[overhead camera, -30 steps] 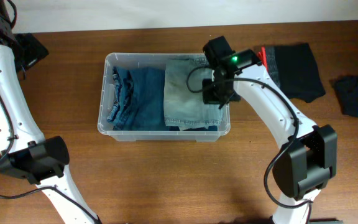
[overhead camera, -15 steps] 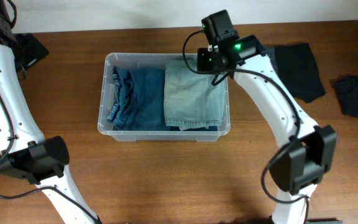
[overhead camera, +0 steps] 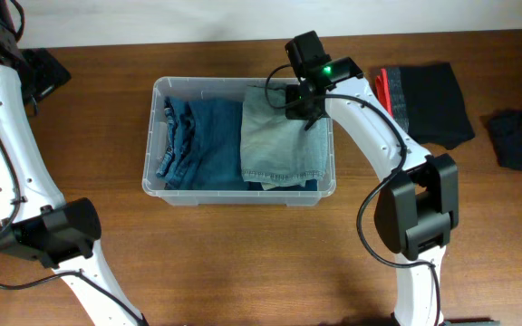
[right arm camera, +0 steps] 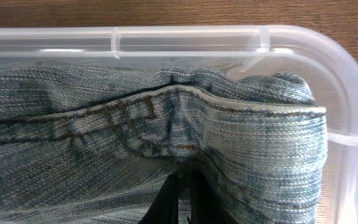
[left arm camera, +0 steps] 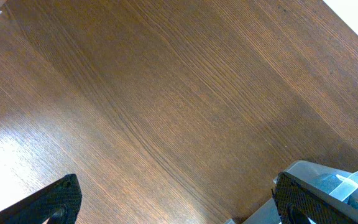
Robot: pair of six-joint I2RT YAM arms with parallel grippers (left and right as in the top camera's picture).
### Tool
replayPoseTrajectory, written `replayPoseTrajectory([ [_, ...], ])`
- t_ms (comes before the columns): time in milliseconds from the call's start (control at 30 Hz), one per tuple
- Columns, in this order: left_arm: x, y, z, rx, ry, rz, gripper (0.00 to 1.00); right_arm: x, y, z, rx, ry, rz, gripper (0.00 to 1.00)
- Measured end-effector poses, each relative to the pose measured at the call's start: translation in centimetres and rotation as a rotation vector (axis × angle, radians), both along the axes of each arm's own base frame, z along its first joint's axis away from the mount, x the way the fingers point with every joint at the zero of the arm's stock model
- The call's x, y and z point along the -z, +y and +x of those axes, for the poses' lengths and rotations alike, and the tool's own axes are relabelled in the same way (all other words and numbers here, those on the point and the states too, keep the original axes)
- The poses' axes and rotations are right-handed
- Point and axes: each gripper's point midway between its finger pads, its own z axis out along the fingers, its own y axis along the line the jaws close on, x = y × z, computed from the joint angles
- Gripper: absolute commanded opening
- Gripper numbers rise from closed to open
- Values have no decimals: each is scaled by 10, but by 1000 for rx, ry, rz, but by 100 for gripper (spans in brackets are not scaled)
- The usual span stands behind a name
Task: Pack container
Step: 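Push the grey jeans' edge down along the container's back wall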
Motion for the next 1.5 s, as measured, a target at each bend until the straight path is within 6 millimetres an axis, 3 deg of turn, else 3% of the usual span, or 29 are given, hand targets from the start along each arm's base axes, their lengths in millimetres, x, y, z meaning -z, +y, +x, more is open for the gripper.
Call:
replayPoseTrajectory([
  [400, 0, 0, 0, 0, 0, 0, 99, -15, 9, 0, -27, 1, 36, 4],
  [667, 0, 0, 0, 0, 0, 0, 99, -69, 56, 24, -105, -188, 140, 4],
  [767, 0, 0, 0, 0, 0, 0, 99, -72, 68, 25, -125, -206, 153, 4],
  [967, 0, 0, 0, 0, 0, 0, 99, -60, 78, 26, -140, -197, 157, 4],
  [1267, 0, 0, 0, 0, 0, 0, 99, -5, 81, 31, -138, -115, 129, 4],
  [1500, 0, 0, 0, 0, 0, 0, 99, -2, 79, 28, -138, -94, 121, 4],
])
